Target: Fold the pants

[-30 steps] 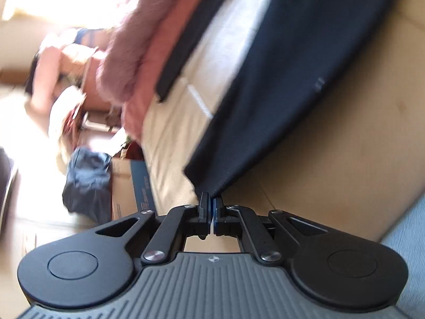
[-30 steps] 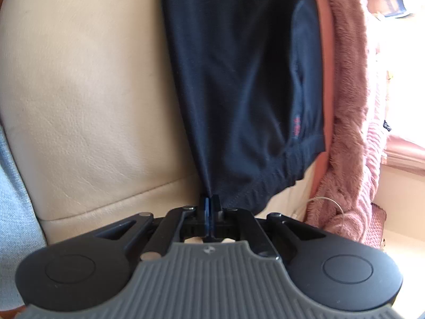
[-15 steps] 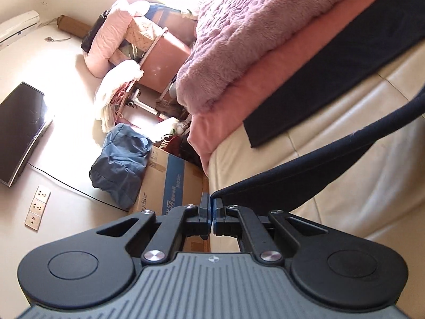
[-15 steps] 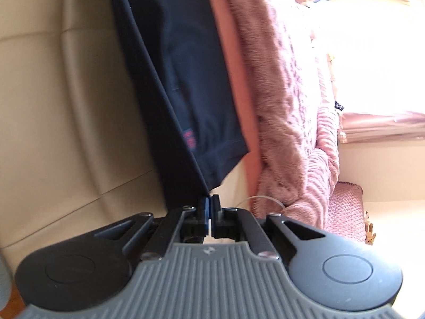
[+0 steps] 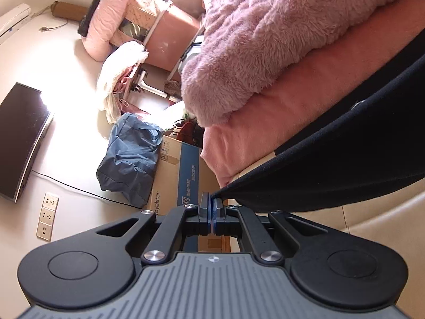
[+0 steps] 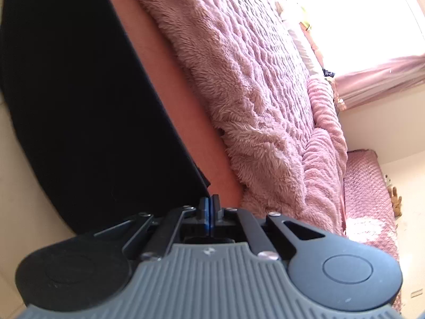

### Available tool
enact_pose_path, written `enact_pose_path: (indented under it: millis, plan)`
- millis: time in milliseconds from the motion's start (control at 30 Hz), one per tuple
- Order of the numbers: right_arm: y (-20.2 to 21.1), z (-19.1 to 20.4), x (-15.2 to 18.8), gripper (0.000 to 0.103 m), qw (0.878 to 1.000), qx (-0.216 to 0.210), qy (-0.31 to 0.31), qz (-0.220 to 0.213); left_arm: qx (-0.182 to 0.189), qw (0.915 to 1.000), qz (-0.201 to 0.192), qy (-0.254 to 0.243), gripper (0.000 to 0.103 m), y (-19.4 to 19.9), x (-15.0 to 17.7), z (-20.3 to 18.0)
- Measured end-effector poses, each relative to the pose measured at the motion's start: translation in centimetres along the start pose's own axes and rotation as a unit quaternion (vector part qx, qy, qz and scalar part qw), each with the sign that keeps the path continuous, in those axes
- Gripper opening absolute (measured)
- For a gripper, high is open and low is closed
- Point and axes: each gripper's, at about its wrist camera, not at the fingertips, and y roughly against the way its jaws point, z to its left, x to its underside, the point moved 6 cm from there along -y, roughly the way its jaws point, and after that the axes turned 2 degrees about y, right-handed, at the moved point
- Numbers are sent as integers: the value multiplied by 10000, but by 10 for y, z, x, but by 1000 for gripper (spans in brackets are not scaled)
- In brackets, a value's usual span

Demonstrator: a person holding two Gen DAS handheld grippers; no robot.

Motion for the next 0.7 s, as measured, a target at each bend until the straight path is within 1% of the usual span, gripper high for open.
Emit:
enact_pose_path:
  millis: [100,200,300,367,533,700]
  plan:
    - [-30,-1,-12,0,9999,-76,-50,103,-3,9997,184,-175,1,-23,-16,-15]
    - [-55,1,-22,0,9997,-156,-96,156,16,9990,339,-305,1,-42,-25,-28]
    - [-71,9,-28,0,9995,-243,-69,174,12,9980,457,-435,1,-58,-29,-39]
    - [-79,12,-31,0,9996,-219,-35,180,27,9974,505,-505,1,-67,-31,-45]
    - [-99,10,-38,0,9994,-190,-179,236,25,9962,542,-677,1,-76,-34,-57]
    - [-119,14,-44,0,9990,-271,-89,357,-1,9961,503,-719,1,-79,-40,-62]
